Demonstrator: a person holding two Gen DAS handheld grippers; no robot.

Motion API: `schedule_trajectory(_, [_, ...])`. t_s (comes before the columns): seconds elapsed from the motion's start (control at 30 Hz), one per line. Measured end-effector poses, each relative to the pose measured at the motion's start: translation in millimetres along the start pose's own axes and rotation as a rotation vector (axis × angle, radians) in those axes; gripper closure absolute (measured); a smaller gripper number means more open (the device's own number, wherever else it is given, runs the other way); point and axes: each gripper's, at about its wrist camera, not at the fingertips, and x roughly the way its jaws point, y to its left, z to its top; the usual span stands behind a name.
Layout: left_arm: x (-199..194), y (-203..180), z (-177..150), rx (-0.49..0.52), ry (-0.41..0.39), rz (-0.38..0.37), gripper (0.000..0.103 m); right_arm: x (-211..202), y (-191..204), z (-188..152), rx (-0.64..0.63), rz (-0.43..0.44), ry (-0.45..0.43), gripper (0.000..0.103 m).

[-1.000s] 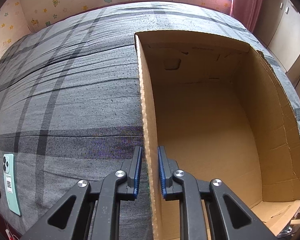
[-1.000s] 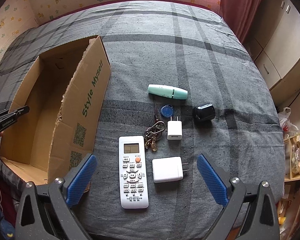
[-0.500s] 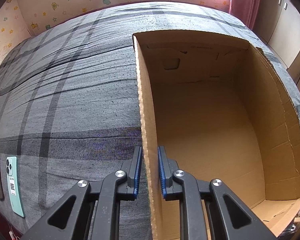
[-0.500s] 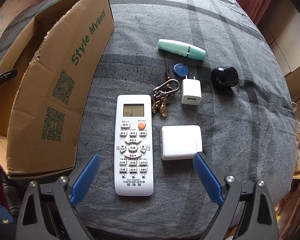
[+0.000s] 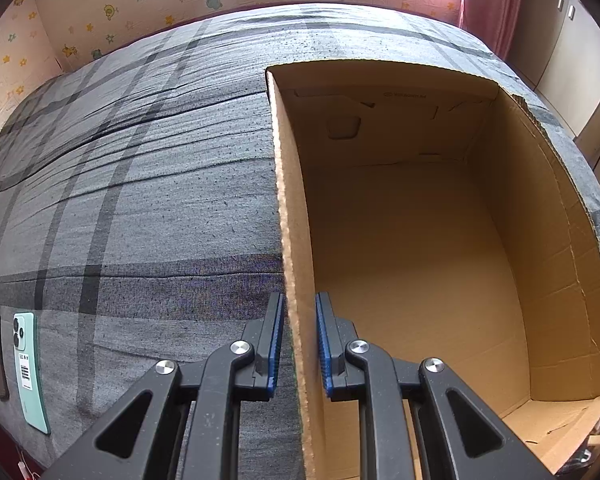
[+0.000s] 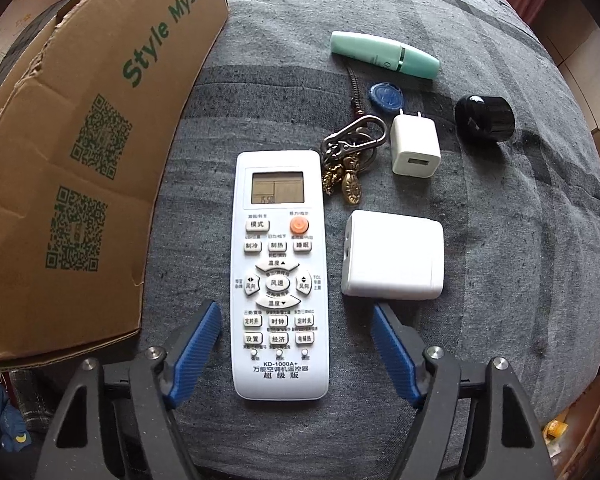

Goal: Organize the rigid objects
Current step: 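Lower the right tool onto the white remote and close on it, then lift the white remote with the right tool toward the box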

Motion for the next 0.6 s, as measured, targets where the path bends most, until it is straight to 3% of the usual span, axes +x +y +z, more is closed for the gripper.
schedule_trajectory(0.43, [0, 0, 0, -0.004, -0.001, 0.000, 0.085, 27, 7, 25, -0.018, 0.008, -0.010, 0.042])
schedule_trajectory(0.6, [1, -1, 1, 0.000, 0.001, 0.004, 0.085, 28, 4, 25, -0.035, 0.024, -0.054, 0.054])
